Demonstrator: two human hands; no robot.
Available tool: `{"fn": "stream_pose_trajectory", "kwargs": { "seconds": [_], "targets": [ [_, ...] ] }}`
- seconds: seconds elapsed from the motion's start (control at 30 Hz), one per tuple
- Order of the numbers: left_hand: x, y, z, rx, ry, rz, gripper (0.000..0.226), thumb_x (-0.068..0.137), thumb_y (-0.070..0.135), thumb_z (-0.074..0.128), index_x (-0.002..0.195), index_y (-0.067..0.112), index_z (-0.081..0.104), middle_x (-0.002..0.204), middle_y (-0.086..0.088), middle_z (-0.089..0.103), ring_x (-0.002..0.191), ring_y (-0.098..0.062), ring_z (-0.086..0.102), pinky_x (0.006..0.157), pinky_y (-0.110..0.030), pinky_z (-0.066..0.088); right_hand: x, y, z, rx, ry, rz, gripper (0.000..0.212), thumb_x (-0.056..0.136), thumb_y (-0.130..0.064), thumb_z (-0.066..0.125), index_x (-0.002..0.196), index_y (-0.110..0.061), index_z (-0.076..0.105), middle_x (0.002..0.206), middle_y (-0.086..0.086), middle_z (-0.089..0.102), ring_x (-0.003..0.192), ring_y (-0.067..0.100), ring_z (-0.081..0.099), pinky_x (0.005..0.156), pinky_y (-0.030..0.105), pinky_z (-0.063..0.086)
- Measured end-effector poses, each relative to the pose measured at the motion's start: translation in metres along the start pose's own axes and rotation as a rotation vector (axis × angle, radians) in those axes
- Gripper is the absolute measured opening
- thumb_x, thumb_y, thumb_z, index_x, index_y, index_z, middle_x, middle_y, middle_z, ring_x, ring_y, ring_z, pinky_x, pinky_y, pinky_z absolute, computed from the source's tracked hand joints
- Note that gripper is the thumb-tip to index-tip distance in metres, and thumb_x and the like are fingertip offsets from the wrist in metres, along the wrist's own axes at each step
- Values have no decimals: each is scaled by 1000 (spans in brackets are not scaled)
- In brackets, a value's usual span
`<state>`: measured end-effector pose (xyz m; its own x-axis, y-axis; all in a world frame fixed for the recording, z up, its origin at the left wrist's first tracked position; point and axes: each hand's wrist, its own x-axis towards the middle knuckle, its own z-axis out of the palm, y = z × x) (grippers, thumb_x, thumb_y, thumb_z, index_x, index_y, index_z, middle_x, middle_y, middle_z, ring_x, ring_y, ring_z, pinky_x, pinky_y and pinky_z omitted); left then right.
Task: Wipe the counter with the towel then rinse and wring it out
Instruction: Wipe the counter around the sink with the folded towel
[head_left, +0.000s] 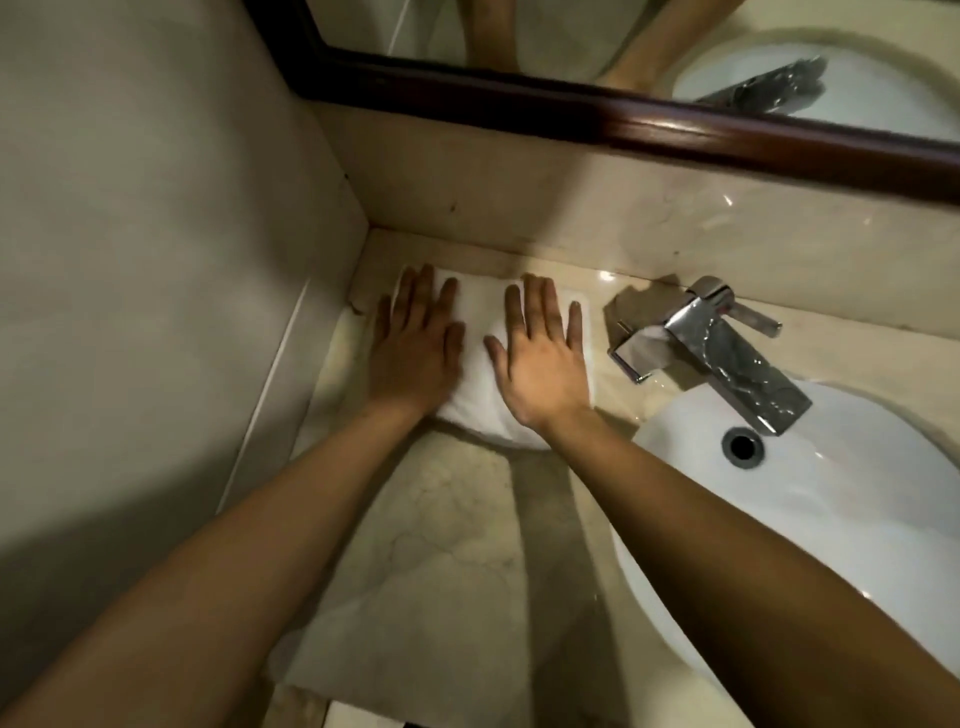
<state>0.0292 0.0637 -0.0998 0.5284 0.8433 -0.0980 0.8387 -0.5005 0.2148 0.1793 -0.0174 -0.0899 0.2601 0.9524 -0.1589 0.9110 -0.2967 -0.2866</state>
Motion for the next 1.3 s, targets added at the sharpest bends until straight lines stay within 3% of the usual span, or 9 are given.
{"fn": "stream_pose_trajectory", "kwargs": {
  "seconds": [0.1, 0.27, 0.47, 0.63, 0.83, 1.0, 1.17, 1.3],
  "targets": [
    [-2, 2, 4, 77, -28, -15, 72, 103, 55, 11, 166, 21, 10, 175, -10, 4, 162, -27, -1, 129, -52, -2, -5, 8, 8, -55, 35, -26, 74, 107, -58, 18, 167, -14, 12, 175, 11, 6, 162, 25, -5, 129, 54, -3],
    [-29, 8, 13, 160, 40, -10, 70, 106, 53, 19, 165, 15, 18, 172, -18, 17, 161, -31, 12, 129, -55, 8, -21, 14, 12, -80, 32, -51, 74, 107, -57, 18, 167, -14, 12, 175, 11, 7, 163, 25, -2, 130, 51, -4],
    [-99, 30, 18, 154, 10, -39, 72, 105, 54, 8, 167, 18, 7, 175, -11, 3, 162, -26, 0, 131, -49, 4, -91, 17, 23, -107, 15, -45, 76, 107, -56, 11, 167, -10, 3, 176, 12, -2, 162, 24, -8, 130, 50, -4],
    [-169, 43, 30, 131, 7, -54, 70, 106, 54, 12, 167, 18, 6, 175, -11, 3, 162, -24, -2, 130, -51, 7, -161, 14, 37, -85, 16, -44, 74, 109, -53, 19, 166, -9, 4, 175, 13, -3, 162, 24, -9, 129, 48, -11],
    [-228, 34, 32, 109, -19, -27, 68, 108, 51, 16, 167, 21, 4, 176, -8, 0, 162, -21, -4, 130, -52, 7, -219, -8, 55, -75, 28, -8, 74, 109, -51, 23, 166, -7, 7, 174, 17, 1, 162, 29, -7, 130, 51, -5],
    [-224, 5, 28, 130, -64, -9, 70, 105, 56, 9, 167, 25, -1, 176, -5, -6, 162, -19, -8, 130, -52, 0, -217, -36, 67, -133, 33, 40, 74, 109, -52, 21, 166, -7, 5, 173, 21, -2, 161, 34, -7, 130, 55, -2],
    [-210, -47, 14, 119, -55, 4, 69, 106, 52, 18, 167, 25, 3, 176, -4, -3, 161, -18, -6, 131, -48, 0, -189, -82, 80, -74, 72, 22, 73, 109, -51, 23, 166, -8, 7, 173, 22, 0, 162, 34, -5, 130, 56, -1],
    [-175, -73, -1, 129, -75, 10, 70, 105, 47, 27, 167, 20, 8, 176, -7, 0, 162, -20, -4, 129, -41, -10, -156, -106, 82, -47, 70, 7, 71, 108, -53, 17, 167, -17, -2, 173, 22, -6, 161, 33, -11, 129, 56, -7]
  ]
}}
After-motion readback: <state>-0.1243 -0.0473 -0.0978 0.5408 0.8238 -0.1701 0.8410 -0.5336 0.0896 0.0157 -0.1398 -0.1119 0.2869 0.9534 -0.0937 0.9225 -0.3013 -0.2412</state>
